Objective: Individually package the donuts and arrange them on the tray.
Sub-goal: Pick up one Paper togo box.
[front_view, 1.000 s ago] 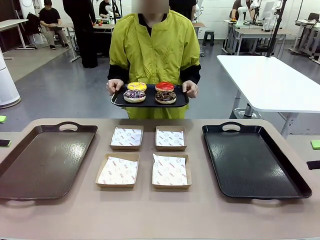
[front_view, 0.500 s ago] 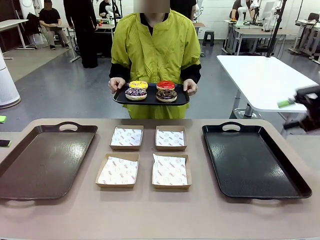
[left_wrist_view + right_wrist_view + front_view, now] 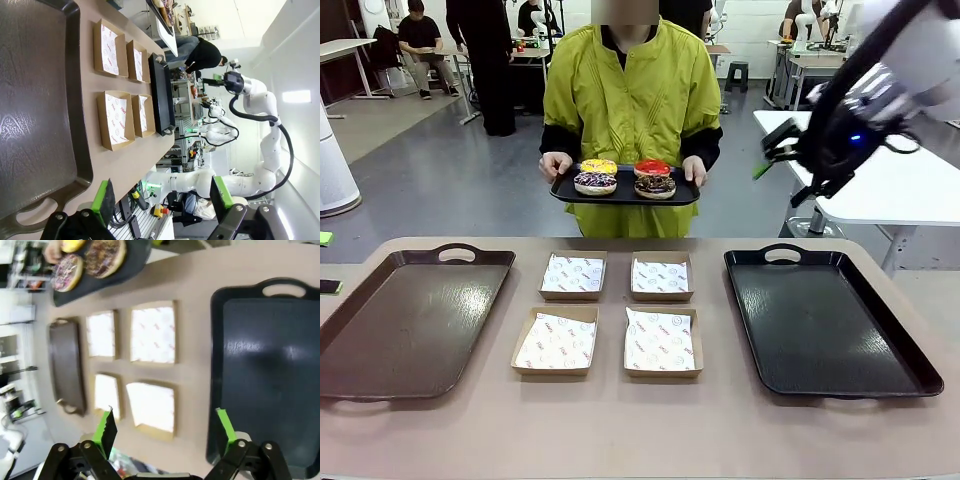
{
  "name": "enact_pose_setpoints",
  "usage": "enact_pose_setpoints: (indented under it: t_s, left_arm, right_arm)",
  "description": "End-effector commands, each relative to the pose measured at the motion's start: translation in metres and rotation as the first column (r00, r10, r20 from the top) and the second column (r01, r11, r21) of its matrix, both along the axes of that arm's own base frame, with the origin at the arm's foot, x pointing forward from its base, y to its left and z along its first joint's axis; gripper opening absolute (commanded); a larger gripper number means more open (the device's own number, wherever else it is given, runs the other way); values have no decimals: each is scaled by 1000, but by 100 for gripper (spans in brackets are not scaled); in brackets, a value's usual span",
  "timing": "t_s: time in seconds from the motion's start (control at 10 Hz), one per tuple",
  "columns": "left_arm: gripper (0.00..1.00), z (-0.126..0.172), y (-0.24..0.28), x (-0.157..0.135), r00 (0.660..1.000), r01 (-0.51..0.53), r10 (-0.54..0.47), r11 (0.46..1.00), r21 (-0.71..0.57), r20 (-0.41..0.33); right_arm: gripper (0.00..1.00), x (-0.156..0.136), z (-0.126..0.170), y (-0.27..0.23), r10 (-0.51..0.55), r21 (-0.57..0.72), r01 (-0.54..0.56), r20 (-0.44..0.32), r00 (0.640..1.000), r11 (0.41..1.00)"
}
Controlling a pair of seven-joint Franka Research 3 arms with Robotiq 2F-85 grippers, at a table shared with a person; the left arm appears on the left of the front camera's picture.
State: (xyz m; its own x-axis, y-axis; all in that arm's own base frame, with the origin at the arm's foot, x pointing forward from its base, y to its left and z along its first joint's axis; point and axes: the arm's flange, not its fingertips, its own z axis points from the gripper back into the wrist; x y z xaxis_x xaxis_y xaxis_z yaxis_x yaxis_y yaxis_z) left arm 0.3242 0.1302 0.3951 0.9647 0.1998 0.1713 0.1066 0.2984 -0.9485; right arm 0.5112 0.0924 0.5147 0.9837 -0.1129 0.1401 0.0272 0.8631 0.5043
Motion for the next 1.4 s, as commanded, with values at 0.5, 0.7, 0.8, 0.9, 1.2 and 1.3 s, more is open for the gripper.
enact_pose_setpoints:
  t_s: [0.5, 0.7, 0.8, 0.9, 1.2, 1.3]
  left_arm:
    - [100, 1, 0, 1, 1000, -6, 6, 1000, -14, 11]
    - [100, 1, 0, 1, 1000, -6, 6, 1000, -14, 11]
    - [100, 1, 0, 1, 1000, -6, 6, 1000, -14, 11]
    - [100, 1, 0, 1, 1000, -6, 6, 1000, -14, 11]
    - [100, 1, 0, 1, 1000, -6, 6, 1000, -14, 11]
    - [100, 1, 0, 1, 1000, -6, 6, 1000, -14, 11]
  right_arm:
    - [100, 14, -40, 74, 35, -169, -36, -6, 999, 985]
    - [100, 31, -54, 80, 9, -233, -17, -35, 999, 972]
    - [100, 31, -54, 80, 9, -233, -17, -35, 999, 972]
    - [100, 31, -54, 80, 9, -233, -17, -35, 999, 972]
    - [100, 41, -62, 95, 19, -271, -35, -62, 998, 962]
    - [100, 54, -72, 108, 23, -317, -50, -89, 996, 947]
